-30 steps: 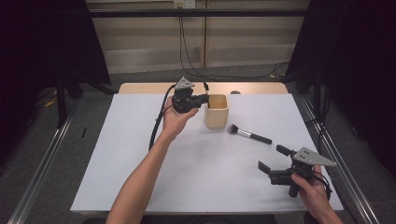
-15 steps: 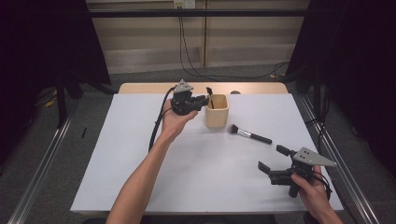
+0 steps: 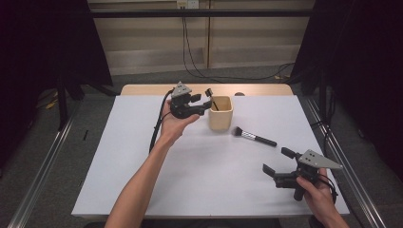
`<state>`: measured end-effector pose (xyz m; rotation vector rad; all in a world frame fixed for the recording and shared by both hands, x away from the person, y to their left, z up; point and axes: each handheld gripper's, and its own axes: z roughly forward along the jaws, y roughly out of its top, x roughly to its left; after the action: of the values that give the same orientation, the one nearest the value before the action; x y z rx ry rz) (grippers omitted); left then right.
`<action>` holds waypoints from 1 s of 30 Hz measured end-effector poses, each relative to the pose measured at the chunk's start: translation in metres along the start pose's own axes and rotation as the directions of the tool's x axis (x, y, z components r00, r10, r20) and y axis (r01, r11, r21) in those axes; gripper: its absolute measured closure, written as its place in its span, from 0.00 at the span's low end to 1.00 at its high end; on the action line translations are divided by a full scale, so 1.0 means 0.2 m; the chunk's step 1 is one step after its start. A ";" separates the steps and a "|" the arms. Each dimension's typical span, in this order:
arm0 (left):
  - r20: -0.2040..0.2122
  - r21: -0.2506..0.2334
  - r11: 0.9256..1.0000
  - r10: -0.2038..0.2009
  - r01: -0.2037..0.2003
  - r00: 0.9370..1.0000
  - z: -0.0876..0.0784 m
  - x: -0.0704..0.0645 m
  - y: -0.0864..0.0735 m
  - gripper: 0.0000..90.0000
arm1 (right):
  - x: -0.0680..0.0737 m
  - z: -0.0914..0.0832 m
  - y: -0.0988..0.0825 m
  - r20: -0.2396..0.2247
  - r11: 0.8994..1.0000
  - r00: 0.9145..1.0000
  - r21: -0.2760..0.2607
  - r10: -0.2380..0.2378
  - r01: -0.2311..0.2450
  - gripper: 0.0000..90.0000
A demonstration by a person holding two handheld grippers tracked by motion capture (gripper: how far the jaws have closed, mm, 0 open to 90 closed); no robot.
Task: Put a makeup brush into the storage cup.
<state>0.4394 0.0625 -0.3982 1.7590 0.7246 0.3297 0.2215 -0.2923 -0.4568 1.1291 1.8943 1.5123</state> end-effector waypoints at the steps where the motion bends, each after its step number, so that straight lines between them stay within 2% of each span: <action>1: -0.007 0.000 1.000 0.001 -0.001 1.000 -0.01 0.00 0.00 0.42 | 0.00 0.00 0.00 0.000 1.000 1.000 0.000 0.000 0.000 0.00; 3: -0.013 0.002 1.000 0.000 0.000 1.000 -0.02 0.00 -0.01 0.32 | 0.00 0.00 0.00 0.000 1.000 1.000 0.000 0.000 0.000 0.00; 5: -0.015 -0.010 1.000 0.009 -0.009 1.000 -0.04 -0.01 -0.01 0.28 | 0.00 0.00 0.00 0.000 1.000 1.000 0.000 0.000 0.000 0.00; 8: -0.038 -0.009 1.000 0.007 -0.008 0.999 -0.07 0.00 -0.02 0.18 | 0.00 0.00 0.00 0.000 1.000 1.000 0.000 0.002 -0.002 0.00; 13: -0.038 -0.016 1.000 -0.007 0.006 0.999 -0.12 0.01 -0.03 0.08 | 0.00 0.01 0.00 0.002 1.000 1.000 0.000 0.000 0.000 0.00; 18: -0.025 -0.020 1.000 0.004 -0.005 1.000 -0.16 0.02 -0.05 0.05 | 0.00 0.01 0.00 0.001 1.000 1.000 0.001 -0.002 0.002 0.00; 19: -0.038 -0.021 1.000 -0.001 0.000 0.999 -0.17 0.01 -0.05 0.05 | 0.00 0.01 0.00 0.000 1.000 1.000 0.002 0.000 0.000 0.00; 22: -0.044 -0.020 1.000 -0.007 0.006 0.999 -0.20 0.02 -0.06 0.05 | 0.00 0.01 0.00 0.000 1.000 1.000 0.001 0.001 -0.001 0.00; 26: -0.069 -0.018 1.000 0.018 -0.020 0.997 -0.24 0.02 -0.07 0.05 | 0.00 0.01 0.00 0.000 1.000 1.000 0.001 0.001 -0.001 0.00; 30: -0.059 -0.032 0.999 0.012 -0.014 0.998 -0.29 0.02 -0.08 0.05 | 0.00 0.01 0.00 0.002 1.000 1.000 0.000 0.001 -0.001 0.00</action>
<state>0.4057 0.1119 -0.3968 1.7301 0.7461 0.4017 0.2225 -0.2916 -0.4566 1.1312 1.8925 1.5110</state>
